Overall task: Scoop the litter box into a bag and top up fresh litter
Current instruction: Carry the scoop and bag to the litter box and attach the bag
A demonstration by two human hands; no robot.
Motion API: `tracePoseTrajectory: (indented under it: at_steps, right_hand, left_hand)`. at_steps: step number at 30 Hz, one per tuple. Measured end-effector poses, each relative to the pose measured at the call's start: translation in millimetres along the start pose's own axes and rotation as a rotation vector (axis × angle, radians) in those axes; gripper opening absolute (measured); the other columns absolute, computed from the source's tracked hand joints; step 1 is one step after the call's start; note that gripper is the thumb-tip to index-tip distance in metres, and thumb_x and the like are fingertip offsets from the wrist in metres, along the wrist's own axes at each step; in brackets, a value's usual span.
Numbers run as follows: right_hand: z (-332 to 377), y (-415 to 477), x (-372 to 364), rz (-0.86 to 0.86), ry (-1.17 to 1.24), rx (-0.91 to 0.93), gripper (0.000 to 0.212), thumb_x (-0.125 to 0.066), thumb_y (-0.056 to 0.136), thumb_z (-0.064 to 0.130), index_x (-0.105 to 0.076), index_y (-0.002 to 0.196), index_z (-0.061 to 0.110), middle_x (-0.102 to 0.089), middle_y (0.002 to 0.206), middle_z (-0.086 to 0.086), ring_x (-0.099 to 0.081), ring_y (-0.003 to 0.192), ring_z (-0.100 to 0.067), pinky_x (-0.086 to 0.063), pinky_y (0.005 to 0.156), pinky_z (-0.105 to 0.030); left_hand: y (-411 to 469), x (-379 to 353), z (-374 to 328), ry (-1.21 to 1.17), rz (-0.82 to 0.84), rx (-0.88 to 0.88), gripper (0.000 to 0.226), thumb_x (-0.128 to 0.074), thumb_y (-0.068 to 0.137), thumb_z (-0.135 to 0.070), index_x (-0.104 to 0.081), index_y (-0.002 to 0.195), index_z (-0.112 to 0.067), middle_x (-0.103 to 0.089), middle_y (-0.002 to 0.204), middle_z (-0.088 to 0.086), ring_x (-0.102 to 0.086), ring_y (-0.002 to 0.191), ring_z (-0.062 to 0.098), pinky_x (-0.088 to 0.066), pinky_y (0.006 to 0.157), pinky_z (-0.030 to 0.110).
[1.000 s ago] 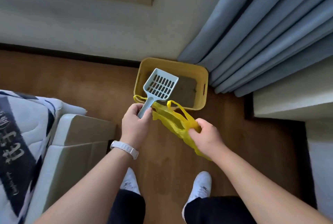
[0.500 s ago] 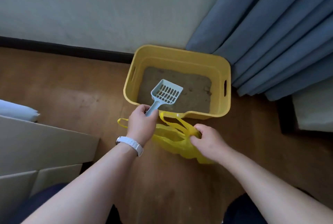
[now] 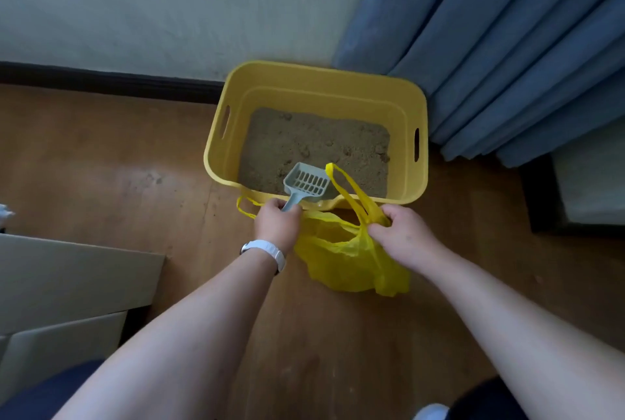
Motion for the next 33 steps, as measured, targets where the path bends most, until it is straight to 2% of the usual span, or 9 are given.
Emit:
tracePoseTrajectory:
  at_steps: [5,14,18,20,22,24,26,30,33]
  right_hand:
    - [-3,-1,-5,0.038,-0.003,-0.009,0.016,-0.061,0.087,0.018,-0.062,0.08,0.004,-0.057,0.069,-0.004,-0.05,0.064,-0.019,-0.037,0.055,-0.031]
    - [4,-4,-7,0.064,0.002,0.056,0.019,-0.061,0.086,0.016,-0.053,0.068,0.016,-0.051,0.062,0.0,-0.045,0.057,-0.017,-0.033,0.051,-0.03]
    - [6,-6,-6,0.067,0.007,0.077,0.014,-0.061,0.085,0.015,-0.056,0.072,0.013,-0.052,0.061,0.001,-0.045,0.056,-0.016,-0.033,0.05,-0.029]
    - [6,-6,-5,0.061,0.007,0.077,0.014,-0.061,0.085,0.015,-0.057,0.072,0.013,-0.051,0.061,0.001,-0.045,0.055,-0.016,-0.034,0.05,-0.029]
    - [7,-5,-1,0.049,0.013,0.084,0.014,-0.061,0.085,0.016,-0.057,0.071,0.013,-0.053,0.061,0.002,-0.047,0.057,-0.016,-0.035,0.052,-0.029]
    - [9,-4,4,0.045,0.02,0.093,0.011,-0.061,0.085,0.017,-0.062,0.077,0.009,-0.056,0.064,0.0,-0.05,0.06,-0.018,-0.037,0.055,-0.03]
    - [12,-3,9,0.049,0.015,0.103,0.011,-0.061,0.085,0.016,-0.065,0.083,0.007,-0.058,0.067,-0.002,-0.051,0.062,-0.018,-0.037,0.055,-0.03]
    - [22,-2,13,0.115,-0.039,0.13,0.009,-0.061,0.083,0.016,-0.067,0.086,0.009,-0.065,0.074,-0.013,-0.053,0.063,-0.018,-0.039,0.056,-0.029]
    - [37,-6,10,0.209,-0.044,0.193,0.007,-0.061,0.081,0.014,-0.061,0.076,0.009,-0.058,0.063,-0.004,-0.052,0.058,-0.017,-0.044,0.058,-0.035]
  left_hand:
    - [7,-12,13,-0.036,0.005,0.065,0.015,-0.058,0.088,-0.028,-0.06,0.089,-0.013,-0.059,0.072,0.002,-0.055,0.065,0.022,-0.038,0.053,0.029]
    - [15,-30,13,-0.039,0.038,0.089,0.015,-0.06,0.083,-0.033,-0.062,0.083,-0.018,-0.068,0.079,0.009,-0.068,0.078,0.033,-0.057,0.073,0.044]
    - [14,-33,12,-0.025,0.045,0.096,0.022,-0.057,0.083,-0.036,-0.06,0.08,-0.015,-0.067,0.08,0.013,-0.067,0.075,0.033,-0.052,0.065,0.039]
    - [10,-34,12,-0.014,0.054,0.104,0.025,-0.057,0.084,-0.038,-0.061,0.085,-0.013,-0.064,0.08,0.011,-0.066,0.075,0.031,-0.051,0.064,0.039]
    - [3,-26,7,0.024,0.022,0.096,0.037,-0.058,0.085,-0.041,-0.061,0.107,-0.01,-0.062,0.091,0.007,-0.065,0.086,0.031,-0.053,0.071,0.042]
    - [-6,-6,-3,0.136,-0.049,0.027,0.055,-0.059,0.086,-0.042,-0.048,0.132,-0.014,-0.053,0.117,0.006,-0.059,0.1,0.03,-0.052,0.081,0.041]
    - [-18,12,-18,0.265,-0.082,-0.118,0.055,-0.058,0.087,-0.041,-0.043,0.135,-0.017,-0.047,0.128,0.005,-0.054,0.102,0.025,-0.051,0.084,0.041]
    - [-49,28,-56,0.345,-0.011,-0.419,0.024,-0.058,0.09,-0.029,-0.06,0.111,-0.019,-0.057,0.103,0.0,-0.054,0.085,0.014,-0.042,0.067,0.028]
    - [-71,22,-77,0.378,0.111,-0.582,0.022,-0.061,0.089,-0.031,-0.062,0.108,-0.021,-0.059,0.1,-0.003,-0.057,0.092,0.017,-0.047,0.075,0.031]
Point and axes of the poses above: each hand's wrist, its own y-axis towards the middle knuckle, its own x-axis out of the back of the hand, z = x × y, the point moved 10 cm from there along y, towards the middle knuckle
